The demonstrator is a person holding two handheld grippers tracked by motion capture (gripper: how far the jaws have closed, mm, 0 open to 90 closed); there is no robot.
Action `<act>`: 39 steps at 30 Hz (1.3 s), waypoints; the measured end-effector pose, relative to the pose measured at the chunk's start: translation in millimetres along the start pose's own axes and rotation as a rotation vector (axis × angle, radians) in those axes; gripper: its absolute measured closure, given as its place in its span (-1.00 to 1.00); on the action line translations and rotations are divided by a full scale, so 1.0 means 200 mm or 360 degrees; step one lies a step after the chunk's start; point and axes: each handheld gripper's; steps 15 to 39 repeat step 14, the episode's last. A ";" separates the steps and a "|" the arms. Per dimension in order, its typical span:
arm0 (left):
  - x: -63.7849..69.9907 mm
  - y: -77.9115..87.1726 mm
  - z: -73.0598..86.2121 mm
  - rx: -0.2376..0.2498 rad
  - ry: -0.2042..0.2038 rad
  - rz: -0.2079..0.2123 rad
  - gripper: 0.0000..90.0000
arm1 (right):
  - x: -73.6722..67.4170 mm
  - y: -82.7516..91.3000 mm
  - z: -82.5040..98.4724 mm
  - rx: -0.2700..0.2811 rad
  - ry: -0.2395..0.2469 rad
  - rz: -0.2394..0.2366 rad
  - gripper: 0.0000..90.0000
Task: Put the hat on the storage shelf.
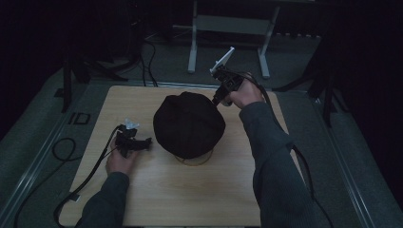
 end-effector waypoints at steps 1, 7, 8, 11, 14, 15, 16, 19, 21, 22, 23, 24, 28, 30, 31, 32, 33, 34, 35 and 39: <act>0.00 0.00 0.00 0.0000 0.0000 0.0000 -0.69 | 0.00 0.01 0.01 0.0000 0.0007 0.0001 0.24; 0.00 0.00 0.00 0.0000 0.0000 0.0000 -0.69 | 0.02 0.04 0.06 -0.0036 0.0064 0.0056 0.19; 0.00 0.00 0.00 0.0000 0.0000 0.0000 -0.69 | 0.03 0.05 0.07 -0.0048 0.0071 0.0070 0.19; 0.00 0.00 0.00 0.0000 0.0000 0.0000 -0.69 | 0.04 0.06 0.10 -0.0067 0.0082 0.0063 0.21; 0.00 0.00 0.00 0.0004 0.0002 0.0000 -0.69 | 0.05 0.07 0.12 -0.0078 0.0084 0.0073 0.21; 0.00 0.00 0.00 0.0004 0.0002 0.0000 -0.69 | 0.05 0.07 0.12 -0.0078 0.0084 0.0073 0.21; 0.00 0.00 0.00 0.0004 0.0002 0.0000 -0.69 | 0.05 0.07 0.12 -0.0078 0.0084 0.0073 0.21; 0.00 0.00 0.00 0.0004 0.0002 0.0000 -0.69 | 0.05 0.07 0.12 -0.0078 0.0084 0.0073 0.21; 0.00 0.00 0.00 0.0004 0.0002 0.0000 -0.69 | 0.05 0.07 0.12 -0.0078 0.0084 0.0073 0.21; 0.00 0.00 0.00 0.0004 0.0002 0.0000 -0.69 | 0.05 0.07 0.12 -0.0078 0.0084 0.0073 0.21; 0.00 0.00 0.00 0.0004 0.0002 0.0000 -0.69 | 0.05 0.07 0.12 -0.0078 0.0084 0.0073 0.21; 0.00 0.00 0.00 0.0004 0.0002 0.0000 -0.69 | 0.05 0.07 0.12 -0.0078 0.0084 0.0073 0.21; 0.00 0.00 0.00 0.0004 0.0002 0.0000 -0.69 | 0.05 0.07 0.12 -0.0078 0.0084 0.0073 0.21; 0.00 0.00 0.00 0.0004 0.0002 0.0000 -0.69 | 0.05 0.07 0.12 -0.0078 0.0084 0.0073 0.21; 0.00 0.00 0.00 0.0004 0.0002 0.0000 -0.69 | 0.05 0.07 0.12 -0.0078 0.0084 0.0073 0.21; 0.00 0.00 0.00 0.0004 0.0002 0.0000 -0.69 | 0.05 0.07 0.12 -0.0078 0.0084 0.0073 0.21; 0.00 0.00 0.00 0.0004 0.0002 0.0000 -0.69 | 0.05 0.07 0.12 -0.0078 0.0084 0.0073 0.21; 0.00 0.00 0.00 0.0004 0.0002 0.0000 -0.69 | 0.05 0.07 0.12 -0.0078 0.0084 0.0073 0.21; 0.00 0.00 0.00 0.0004 0.0002 0.0000 -0.69 | 0.05 0.07 0.12 -0.0078 0.0084 0.0073 0.21; 0.00 0.00 0.00 0.0004 0.0002 0.0000 -0.69 | 0.05 0.07 0.12 -0.0078 0.0084 0.0073 0.21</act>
Point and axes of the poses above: each handheld gripper's, and its own axes: y roughly backward along the jaws, z roughly out of its underside, x roughly to its right, and after that the axes turned 15 degrees about x, right-handed
